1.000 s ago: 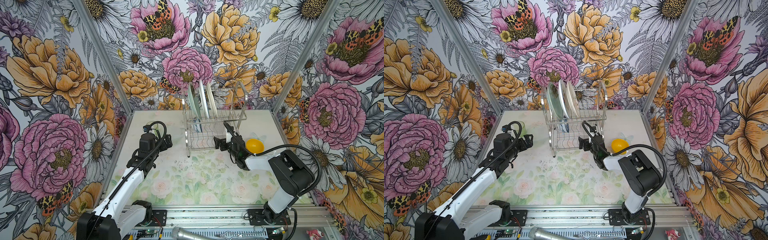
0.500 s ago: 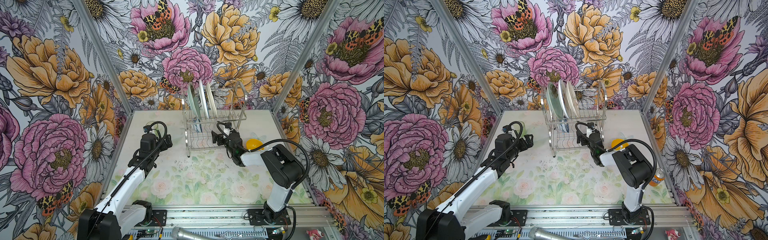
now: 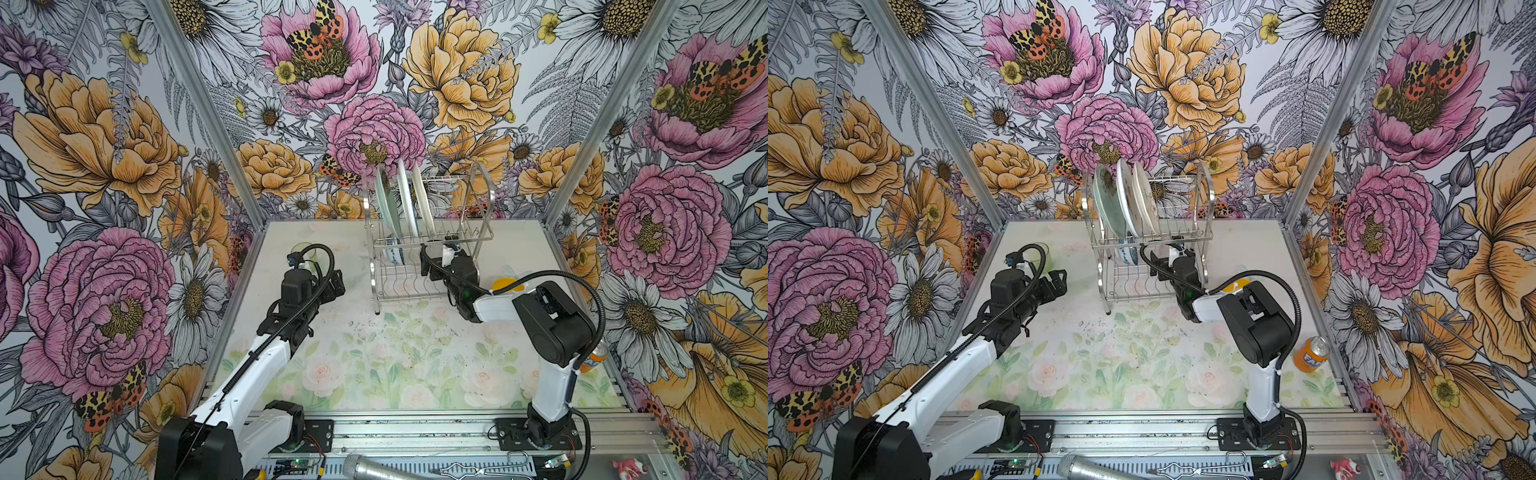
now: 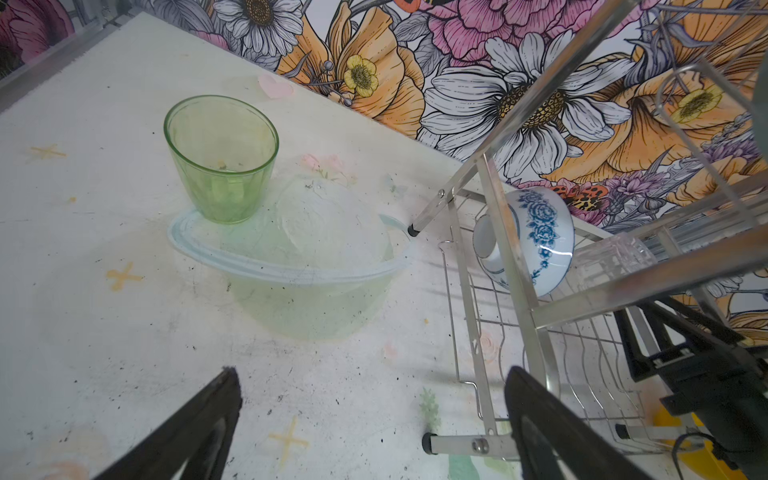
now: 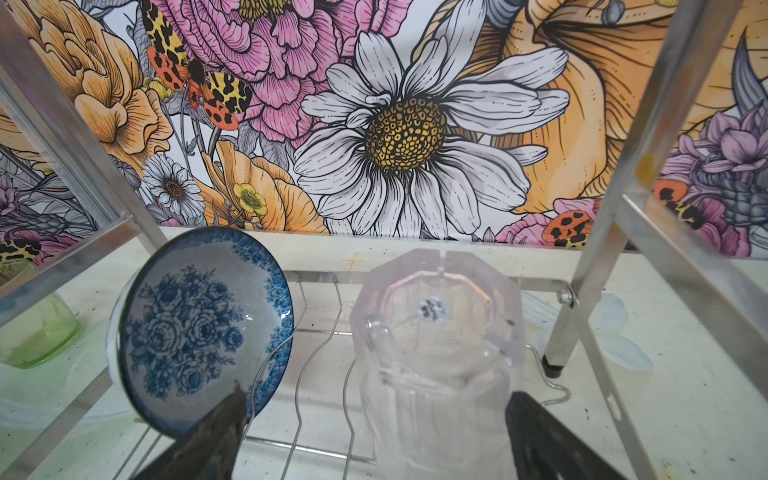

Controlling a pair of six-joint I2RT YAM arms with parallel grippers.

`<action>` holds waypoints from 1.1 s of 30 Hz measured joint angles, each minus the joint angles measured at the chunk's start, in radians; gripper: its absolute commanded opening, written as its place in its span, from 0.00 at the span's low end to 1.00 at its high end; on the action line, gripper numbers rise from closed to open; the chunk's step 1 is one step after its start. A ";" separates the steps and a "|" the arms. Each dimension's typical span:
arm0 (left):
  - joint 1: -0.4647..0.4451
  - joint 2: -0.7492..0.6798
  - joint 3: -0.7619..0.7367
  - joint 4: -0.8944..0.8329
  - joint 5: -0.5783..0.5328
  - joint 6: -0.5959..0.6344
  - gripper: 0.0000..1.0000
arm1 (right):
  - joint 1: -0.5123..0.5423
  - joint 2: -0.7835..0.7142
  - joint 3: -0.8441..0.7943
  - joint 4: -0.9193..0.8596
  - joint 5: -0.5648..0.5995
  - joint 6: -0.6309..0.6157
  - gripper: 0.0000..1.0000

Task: Unload the mixed dishes from the dish rack
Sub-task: 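Draw the left gripper back while the right gripper moves over the clear glass, then lower the right gripper around the clear pink-tinted glass and close on it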

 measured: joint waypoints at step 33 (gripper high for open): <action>0.027 -0.003 -0.036 0.051 0.039 -0.017 0.99 | -0.043 0.093 0.211 -0.220 0.012 0.018 0.91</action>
